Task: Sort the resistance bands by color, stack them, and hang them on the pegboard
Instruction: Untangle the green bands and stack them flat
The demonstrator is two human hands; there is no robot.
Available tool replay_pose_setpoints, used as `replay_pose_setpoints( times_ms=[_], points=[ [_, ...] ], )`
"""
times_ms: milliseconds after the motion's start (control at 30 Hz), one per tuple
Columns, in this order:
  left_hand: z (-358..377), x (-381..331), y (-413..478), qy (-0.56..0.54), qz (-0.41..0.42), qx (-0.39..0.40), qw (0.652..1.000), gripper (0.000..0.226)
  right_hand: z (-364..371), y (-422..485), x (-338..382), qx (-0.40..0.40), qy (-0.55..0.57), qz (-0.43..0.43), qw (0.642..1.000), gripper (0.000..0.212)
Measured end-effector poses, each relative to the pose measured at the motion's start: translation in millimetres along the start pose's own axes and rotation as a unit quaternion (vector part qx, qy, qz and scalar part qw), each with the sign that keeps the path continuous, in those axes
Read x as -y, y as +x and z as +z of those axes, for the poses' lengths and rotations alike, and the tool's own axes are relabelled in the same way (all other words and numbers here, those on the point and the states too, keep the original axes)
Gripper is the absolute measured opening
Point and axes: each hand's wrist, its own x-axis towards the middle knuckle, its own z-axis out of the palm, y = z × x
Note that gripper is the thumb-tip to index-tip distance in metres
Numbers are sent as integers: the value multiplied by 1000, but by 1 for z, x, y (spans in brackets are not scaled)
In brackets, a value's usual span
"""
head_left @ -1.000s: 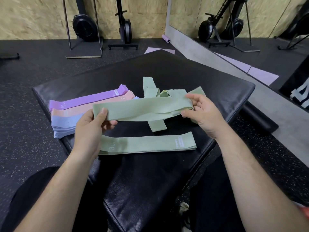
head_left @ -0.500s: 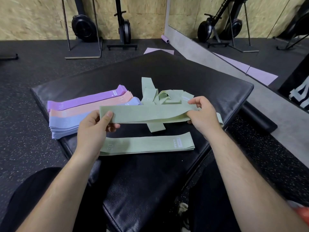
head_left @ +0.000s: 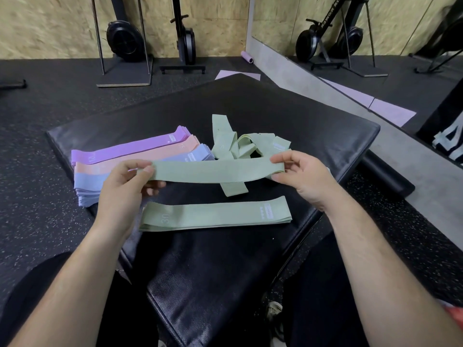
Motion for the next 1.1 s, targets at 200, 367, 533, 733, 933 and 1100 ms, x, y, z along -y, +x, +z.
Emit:
replay_pose_setpoints(
  times_ms=[200, 367, 533, 733, 933, 1100],
  points=[
    [-15, -6, -1, -9, -7, 72, 997, 21, -8, -6, -4, -79, -99, -6, 992, 17],
    [-15, -7, -8, 79, 27, 9, 996, 20, -12, -16, -6, -90, -189, -15, 978, 31],
    [-20, -6, -13, 72, -9, 12, 997, 22, -10, -24, -10, -87, -79, -5, 993, 20],
    [-31, 2, -16, 201, 19, 9, 979, 13, -9, -35, -15, -83, -100, 12, 991, 20],
    [-38, 14, -26, 378, 87, 31, 921, 13, -1, -45, -23, -43, -189, 11, 981, 17],
    [-36, 22, -30, 482, 139, 47, 864, 25, 5, -42, -31, -38, -256, -14, 966, 14]
  ],
)
